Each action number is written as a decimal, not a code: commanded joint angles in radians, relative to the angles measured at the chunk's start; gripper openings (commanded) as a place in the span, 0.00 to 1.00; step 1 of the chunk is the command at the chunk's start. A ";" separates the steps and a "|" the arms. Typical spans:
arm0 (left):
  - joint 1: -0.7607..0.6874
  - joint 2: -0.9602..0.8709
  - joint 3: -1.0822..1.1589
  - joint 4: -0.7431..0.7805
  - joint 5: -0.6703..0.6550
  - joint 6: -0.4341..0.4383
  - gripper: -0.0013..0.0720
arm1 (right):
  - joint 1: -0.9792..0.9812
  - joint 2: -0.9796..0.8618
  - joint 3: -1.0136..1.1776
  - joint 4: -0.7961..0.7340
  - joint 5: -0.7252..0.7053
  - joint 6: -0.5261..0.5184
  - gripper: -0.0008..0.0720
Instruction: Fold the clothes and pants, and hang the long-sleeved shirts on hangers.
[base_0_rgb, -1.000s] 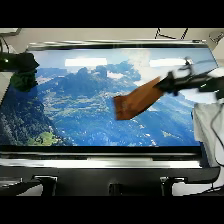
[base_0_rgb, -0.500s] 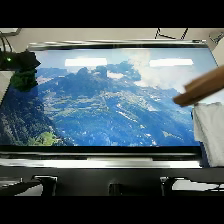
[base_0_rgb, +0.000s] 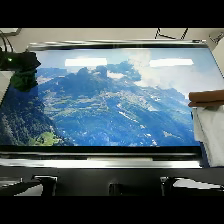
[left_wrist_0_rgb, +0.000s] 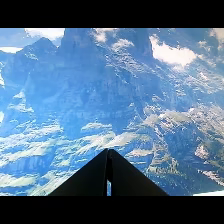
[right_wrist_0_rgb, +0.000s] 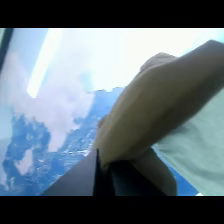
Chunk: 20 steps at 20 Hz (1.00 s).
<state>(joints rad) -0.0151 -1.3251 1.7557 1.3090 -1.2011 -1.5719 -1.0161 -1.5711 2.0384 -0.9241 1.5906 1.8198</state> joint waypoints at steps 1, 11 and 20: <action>-0.004 0.000 0.000 0.000 0.000 0.001 0.05 | -0.047 0.005 -0.001 -0.193 0.155 0.027 0.07; -0.023 -0.001 0.000 0.000 -0.003 0.000 0.05 | -0.047 0.219 -0.581 -0.710 0.097 -0.039 0.07; -0.024 0.002 0.011 -0.050 0.000 0.000 0.05 | -0.046 0.249 -0.673 -0.680 -0.064 -0.126 0.94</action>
<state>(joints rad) -0.0383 -1.3254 1.7584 1.3003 -1.2049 -1.5715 -1.0626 -1.3273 1.3056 -1.6238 1.5826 1.7588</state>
